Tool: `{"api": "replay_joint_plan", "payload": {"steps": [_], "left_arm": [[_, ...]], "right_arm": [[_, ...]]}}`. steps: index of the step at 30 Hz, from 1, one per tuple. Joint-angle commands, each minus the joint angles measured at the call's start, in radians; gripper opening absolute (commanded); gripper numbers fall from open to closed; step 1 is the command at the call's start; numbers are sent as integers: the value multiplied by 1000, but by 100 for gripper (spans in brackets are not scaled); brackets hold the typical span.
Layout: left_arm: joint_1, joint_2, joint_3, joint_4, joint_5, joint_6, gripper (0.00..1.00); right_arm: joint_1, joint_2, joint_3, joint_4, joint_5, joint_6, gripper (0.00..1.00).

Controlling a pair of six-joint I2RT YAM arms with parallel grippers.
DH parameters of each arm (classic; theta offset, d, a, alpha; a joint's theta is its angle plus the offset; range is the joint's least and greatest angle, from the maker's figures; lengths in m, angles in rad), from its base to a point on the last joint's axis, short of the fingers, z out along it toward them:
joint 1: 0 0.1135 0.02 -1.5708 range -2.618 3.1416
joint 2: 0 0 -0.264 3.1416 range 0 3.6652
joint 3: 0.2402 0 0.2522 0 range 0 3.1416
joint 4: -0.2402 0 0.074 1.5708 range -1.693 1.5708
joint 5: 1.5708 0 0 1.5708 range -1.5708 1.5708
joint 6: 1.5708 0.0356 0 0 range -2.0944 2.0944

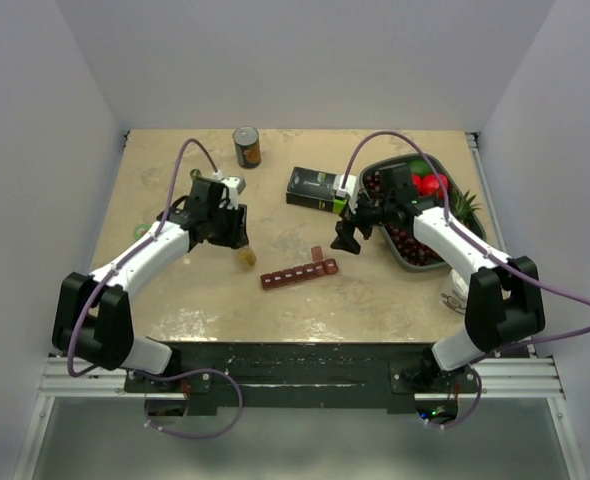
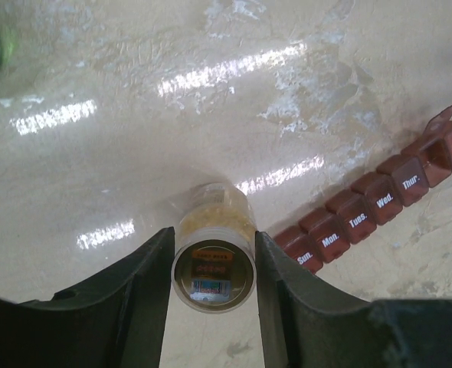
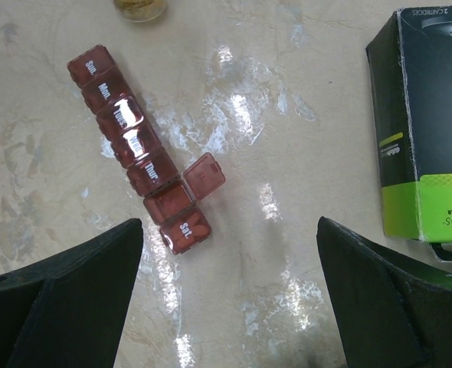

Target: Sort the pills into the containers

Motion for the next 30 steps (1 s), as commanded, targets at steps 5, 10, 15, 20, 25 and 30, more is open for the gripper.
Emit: {"api": "replay_joint_plan", "payload": {"steps": [5, 10, 15, 20, 25, 30], "left_arm": [[-77, 66, 86, -14, -118, 67, 16], [-100, 69, 84, 3, -130, 67, 35], [-102, 27, 70, 28, -130, 73, 67], [-102, -68, 30, 87, -136, 76, 80], [-99, -212, -63, 191, -141, 86, 89], [-71, -318, -146, 259, -104, 89, 94]], "right_arm": [[18, 16, -7, -10, -2, -38, 98], [23, 25, -7, -16, -4, -52, 98], [30, 27, -9, -27, -16, -73, 98], [41, 27, -14, -39, -27, -104, 99], [59, 27, -21, -56, -42, -141, 99], [105, 18, -27, -45, -15, -162, 99]]}}
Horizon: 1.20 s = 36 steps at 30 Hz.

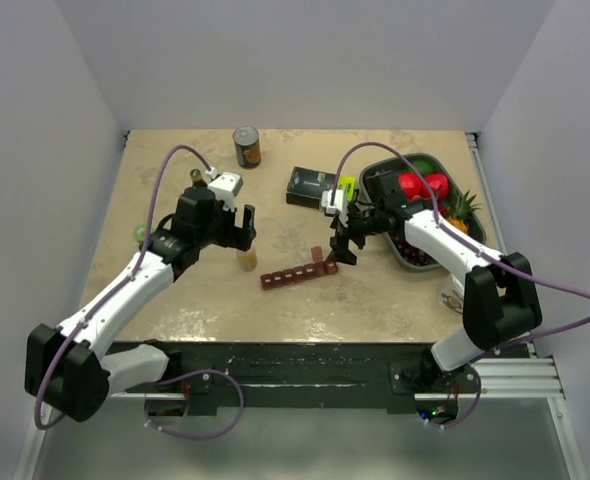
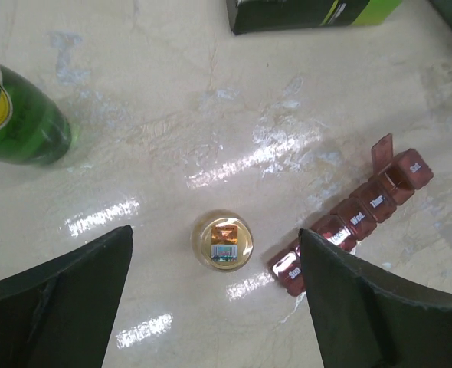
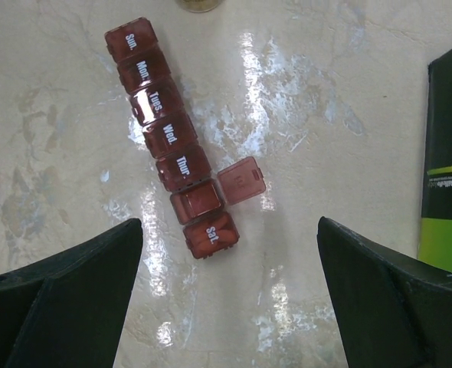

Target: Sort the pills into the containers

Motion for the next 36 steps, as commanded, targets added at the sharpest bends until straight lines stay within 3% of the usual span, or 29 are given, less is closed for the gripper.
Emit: {"api": "replay_joint_plan", "payload": {"steps": [1, 8, 15, 25, 36], "left_arm": [[25, -92, -59, 125, 26, 19, 94], [47, -143, -113, 129, 34, -5, 98], [65, -198, -154, 120, -3, -18, 99], [68, -419, -252, 129, -339, 1, 99], [68, -522, -259, 115, -548, -27, 99]], "right_arm": [[51, -4, -9, 16, 2, -41, 99], [162, -44, 17, 48, 72, -34, 99], [205, -12, 183, -35, 61, 14, 99], [422, 150, 379, -55, 294, 204, 99], [585, 350, 629, -67, 517, 351, 99]]}}
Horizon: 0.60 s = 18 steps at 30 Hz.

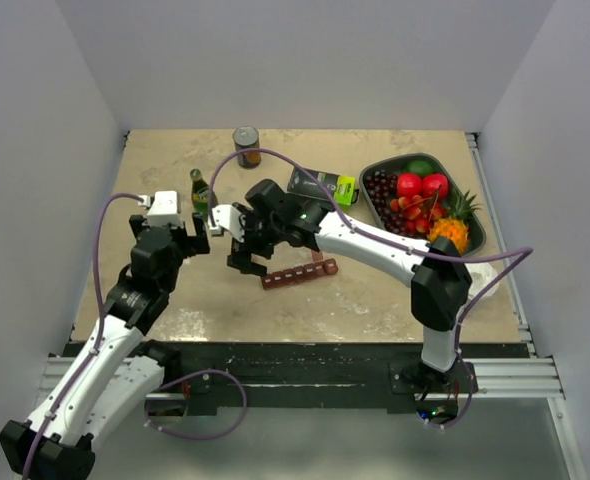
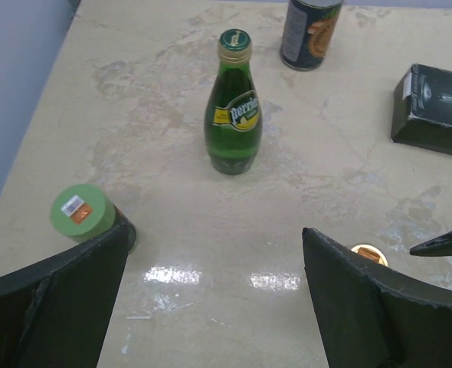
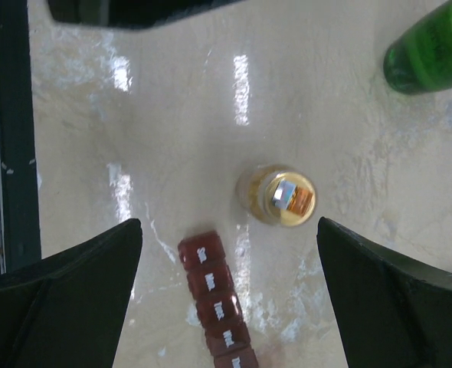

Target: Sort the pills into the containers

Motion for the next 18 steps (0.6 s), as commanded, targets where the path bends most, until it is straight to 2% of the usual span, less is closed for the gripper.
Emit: {"api": "replay_joint_plan", "payload": {"steps": [1, 11, 18], "left_arm": [[7, -38, -9, 32, -154, -27, 99], [7, -118, -19, 28, -265, -36, 99], [7, -152, -24, 28, -311, -47, 100]], "right_arm": [[37, 65, 154, -17, 119, 91, 99], [90, 171, 213, 9, 357, 154, 99], [88, 230, 228, -2, 369, 200, 99]]}}
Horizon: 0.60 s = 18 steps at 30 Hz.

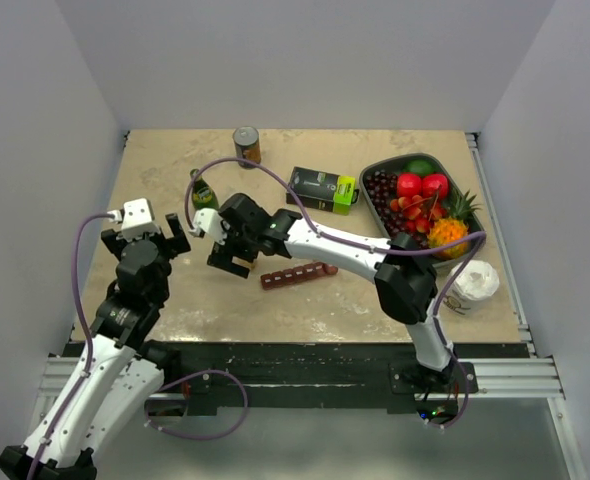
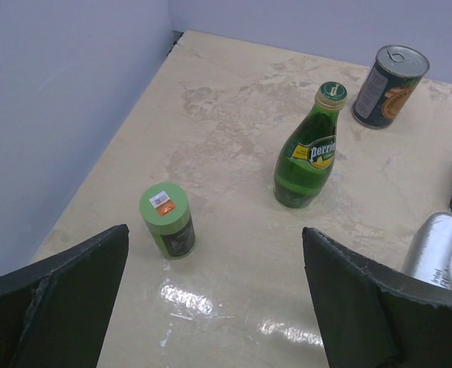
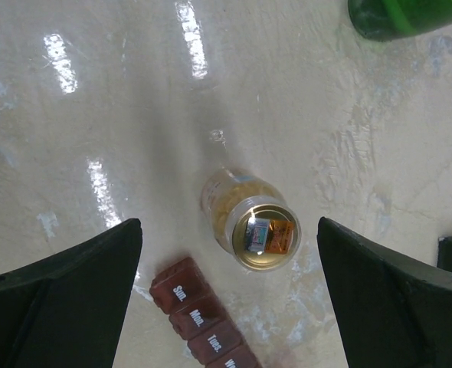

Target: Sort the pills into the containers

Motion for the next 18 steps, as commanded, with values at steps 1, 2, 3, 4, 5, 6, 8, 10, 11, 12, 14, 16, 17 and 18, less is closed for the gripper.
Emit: {"api": "replay_joint_plan", "payload": {"steps": [1, 2, 3, 4, 5, 6, 8, 10, 11, 12, 14, 16, 17, 18], "left_arm": [[-3, -21, -8, 49, -55, -24, 100], [-3, -24, -10, 50, -56, -24, 100], [-3, -25, -10, 50, -56, -25, 100], [-3, -25, -8, 50, -56, -24, 100], [-3, -27, -10, 49, -58, -24, 100], [-3, -27, -10, 50, -58, -25, 100], [-3, -25, -10, 50, -56, -25, 100], [-3, -28, -10, 52, -53, -24, 100], [-3, -28, -10, 50, -53, -24, 100], [-3, -28, -10, 50, -53, -24, 100], [-3, -30, -10, 50, -53, -24, 100], [-3, -30, -8, 50, -50, -25, 100], [-3, -30, -10, 50, -50, -24, 100], [-3, -28, -10, 49, -46, -25, 100]], "right_arm": [[1, 35, 75, -12, 47, 63, 99], [1, 55, 86, -26, 54, 69, 98], [1, 63, 94, -31, 58, 78, 98], [-2, 67, 105, -32, 55, 80, 97], [0, 72, 106, -35, 53, 81, 95], [-2, 72, 106, -37, 55, 83, 94], [-2, 71, 103, -39, 58, 83, 91], [-5, 71, 97, -39, 58, 83, 88], [-4, 67, 97, -40, 58, 83, 86], [-8, 67, 95, -42, 56, 84, 84], [-14, 64, 99, -48, 50, 84, 80], [-19, 58, 95, -51, 39, 84, 69], [-22, 57, 95, -55, 35, 84, 65], [-25, 54, 92, -55, 29, 84, 57]]}}
